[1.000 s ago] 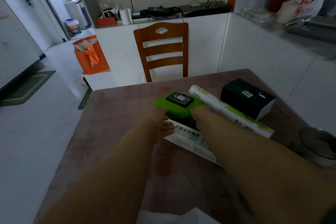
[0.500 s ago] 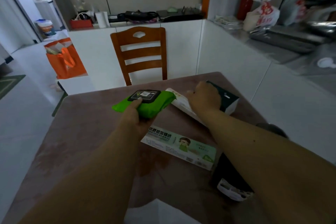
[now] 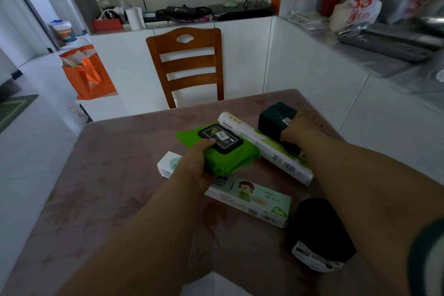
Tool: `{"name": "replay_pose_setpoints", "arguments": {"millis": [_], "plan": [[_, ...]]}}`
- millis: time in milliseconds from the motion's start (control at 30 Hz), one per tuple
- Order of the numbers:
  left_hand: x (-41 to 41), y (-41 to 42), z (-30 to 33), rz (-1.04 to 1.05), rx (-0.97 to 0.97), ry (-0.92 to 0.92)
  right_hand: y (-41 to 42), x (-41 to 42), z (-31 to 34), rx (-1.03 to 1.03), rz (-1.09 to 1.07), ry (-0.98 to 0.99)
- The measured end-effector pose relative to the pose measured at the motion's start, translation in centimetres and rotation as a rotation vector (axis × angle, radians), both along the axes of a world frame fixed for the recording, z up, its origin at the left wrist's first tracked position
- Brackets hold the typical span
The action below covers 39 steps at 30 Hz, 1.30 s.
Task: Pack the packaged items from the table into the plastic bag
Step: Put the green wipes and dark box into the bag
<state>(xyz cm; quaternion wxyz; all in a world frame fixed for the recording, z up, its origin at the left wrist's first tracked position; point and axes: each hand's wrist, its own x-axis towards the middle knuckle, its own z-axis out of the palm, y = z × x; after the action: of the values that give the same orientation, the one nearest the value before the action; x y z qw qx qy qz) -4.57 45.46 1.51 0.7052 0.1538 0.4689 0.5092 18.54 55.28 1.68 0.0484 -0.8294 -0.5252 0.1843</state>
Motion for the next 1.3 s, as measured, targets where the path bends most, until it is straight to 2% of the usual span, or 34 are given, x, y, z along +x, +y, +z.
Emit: {"name": "replay_pose_setpoints", "arguments": {"millis": [67,133,200,267,367,433,567,700,833,900,967,1067,1133,1200,1233,1300], "plan": [[-0.1,-0.1,0.0,-0.004,0.000,0.007,-0.4,-0.3,0.0,0.113,-0.004,-0.028],[-0.3,-0.3,0.1,0.007,0.004,0.027,-1.1,-0.9,0.7,0.258,0.042,-0.146],[-0.5,-0.6,0.6,0.035,0.003,0.056,-2.0,-2.1,2.3,0.384,0.073,-0.118],[-0.7,-1.1,1.6,0.061,0.013,0.074,-3.1,-3.6,4.9,0.485,0.074,0.065],[-1.4,-2.5,3.4,0.070,0.055,0.082,-6.1,-5.8,9.1,0.549,0.115,0.489],[-2.0,-3.8,5.1,0.065,0.106,0.086,-9.1,-6.9,11.4,0.501,0.152,0.719],[-3.2,-7.6,9.5,-0.041,0.235,0.126,-14.8,-8.1,14.5,0.204,0.188,0.999],[-4.0,-12.5,14.0,-0.085,0.280,0.182,-19.5,-6.9,17.8,0.116,0.117,1.432],[-3.9,-18.8,17.3,-0.084,0.264,0.297,-25.4,-6.1,19.2,-0.102,0.257,1.680],[-3.9,-22.0,17.6,-0.108,0.230,0.342,-28.3,-6.4,18.4,-0.097,0.330,1.832],[-4.1,-25.0,17.0,-0.098,0.169,0.388,-30.7,-7.0,16.6,-0.023,0.285,1.913],[-4.4,-29.0,16.1,-0.070,0.059,0.434,-34.0,-8.8,13.4,-0.222,0.242,2.044],[-4.9,-31.2,15.7,-0.094,-0.002,0.561,-35.7,-9.7,12.1,-0.300,0.284,2.051],[-5.7,-33.0,15.7,-0.115,-0.023,0.823,-36.9,-9.7,11.4,-0.324,0.298,2.054],[-6.1,-33.9,16.2,-0.190,-0.020,1.042,-37.5,-9.7,11.2,-0.316,0.292,2.029],[-7.2,-35.4,17.4,-0.277,0.073,1.616,-38.4,-10.0,10.4,-0.336,0.264,1.883]]}}
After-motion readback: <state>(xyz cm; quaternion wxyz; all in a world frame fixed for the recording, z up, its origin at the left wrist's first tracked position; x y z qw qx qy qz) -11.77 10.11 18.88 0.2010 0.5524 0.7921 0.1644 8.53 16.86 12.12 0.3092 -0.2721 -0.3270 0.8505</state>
